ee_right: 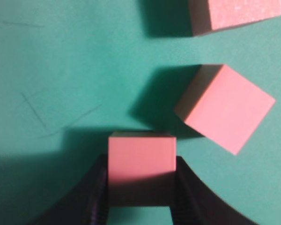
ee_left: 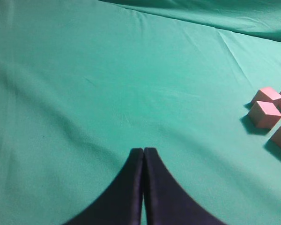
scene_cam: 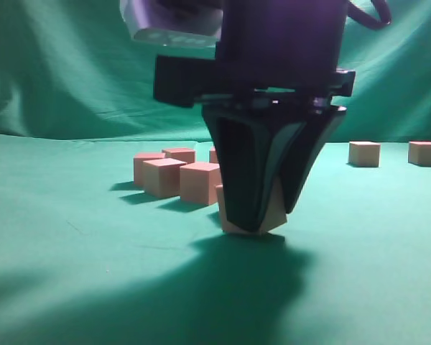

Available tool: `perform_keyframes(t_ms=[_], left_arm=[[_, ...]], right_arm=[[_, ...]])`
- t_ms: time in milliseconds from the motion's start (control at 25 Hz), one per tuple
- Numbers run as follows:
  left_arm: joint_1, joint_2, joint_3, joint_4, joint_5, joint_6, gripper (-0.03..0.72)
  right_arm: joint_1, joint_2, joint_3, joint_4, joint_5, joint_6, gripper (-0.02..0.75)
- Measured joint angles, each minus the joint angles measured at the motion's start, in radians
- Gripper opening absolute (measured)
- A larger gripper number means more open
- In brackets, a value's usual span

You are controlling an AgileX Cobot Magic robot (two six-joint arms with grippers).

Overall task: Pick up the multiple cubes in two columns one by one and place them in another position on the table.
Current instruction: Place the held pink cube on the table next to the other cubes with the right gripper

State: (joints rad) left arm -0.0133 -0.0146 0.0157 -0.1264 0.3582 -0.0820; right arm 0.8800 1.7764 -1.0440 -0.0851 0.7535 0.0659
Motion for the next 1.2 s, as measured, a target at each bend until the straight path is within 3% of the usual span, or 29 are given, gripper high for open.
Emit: perform_keyframes(t_ms=[1200], left_arm=[[0.0,0.0,0.0,0.0,0.0,0.0,0.0]], right_arm=[[0.0,0.013,0.0,-0.02,-0.021,0.008,0.269]])
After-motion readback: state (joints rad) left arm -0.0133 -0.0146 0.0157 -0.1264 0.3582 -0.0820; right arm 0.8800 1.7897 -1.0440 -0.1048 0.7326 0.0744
